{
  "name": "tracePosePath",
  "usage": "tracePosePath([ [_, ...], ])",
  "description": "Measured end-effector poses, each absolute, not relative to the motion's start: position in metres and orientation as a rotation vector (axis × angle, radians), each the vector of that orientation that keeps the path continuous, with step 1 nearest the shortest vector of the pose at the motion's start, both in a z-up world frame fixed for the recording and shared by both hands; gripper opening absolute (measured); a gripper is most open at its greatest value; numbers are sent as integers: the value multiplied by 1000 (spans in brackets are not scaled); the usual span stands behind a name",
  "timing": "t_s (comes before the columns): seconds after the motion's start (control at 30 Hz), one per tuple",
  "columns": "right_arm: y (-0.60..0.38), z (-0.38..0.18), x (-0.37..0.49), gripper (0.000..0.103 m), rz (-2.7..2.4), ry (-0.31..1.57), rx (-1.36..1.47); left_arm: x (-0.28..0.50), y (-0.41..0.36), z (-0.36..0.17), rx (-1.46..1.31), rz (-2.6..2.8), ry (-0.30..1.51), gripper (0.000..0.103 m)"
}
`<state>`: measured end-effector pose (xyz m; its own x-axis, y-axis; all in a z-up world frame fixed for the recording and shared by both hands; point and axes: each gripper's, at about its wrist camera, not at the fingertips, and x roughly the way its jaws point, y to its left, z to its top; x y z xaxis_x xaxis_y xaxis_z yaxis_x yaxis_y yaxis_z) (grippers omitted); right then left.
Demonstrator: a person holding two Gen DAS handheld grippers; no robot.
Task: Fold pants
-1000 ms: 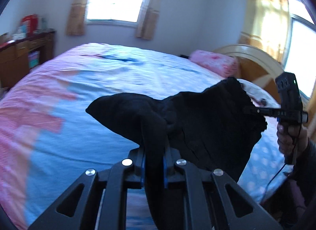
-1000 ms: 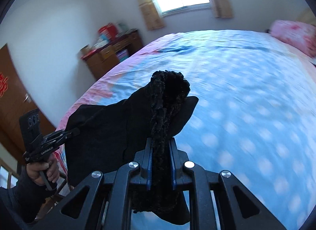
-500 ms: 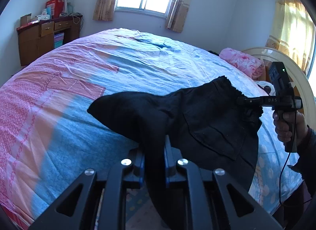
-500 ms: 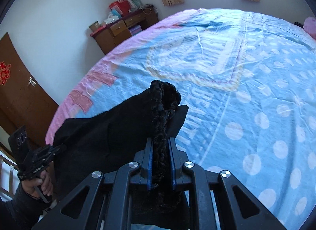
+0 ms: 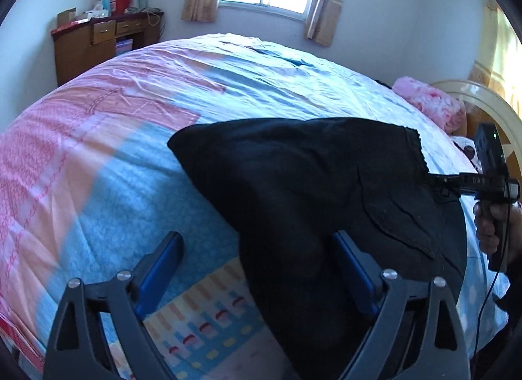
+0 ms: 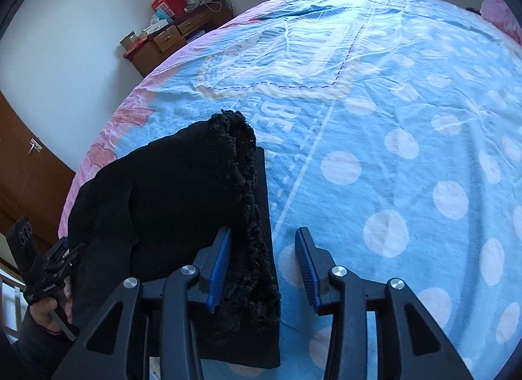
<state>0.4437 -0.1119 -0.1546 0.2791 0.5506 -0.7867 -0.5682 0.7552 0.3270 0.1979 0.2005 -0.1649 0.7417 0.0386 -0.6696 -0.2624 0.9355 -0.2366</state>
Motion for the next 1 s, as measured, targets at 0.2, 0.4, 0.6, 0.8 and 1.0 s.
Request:
tracePosePath([
  [0.2,-122,-151,440,45,733,1037,16,187,195,-156,-260,194,737,95],
  [0.4,-131,-129,420,51,642,948,6,164,188,-138,-247,206,692,95],
  [0.6,-128,-118,373,53,650,897,-87,163,152,-142,-208,133,730,95],
  [0.8,-150,-147,382,74,586,997,4,167,131,-162,-158,128,768,100],
  [1.0,-160,-128,361,74,535,916,-3,158,135,-149,-158,139,765,100],
])
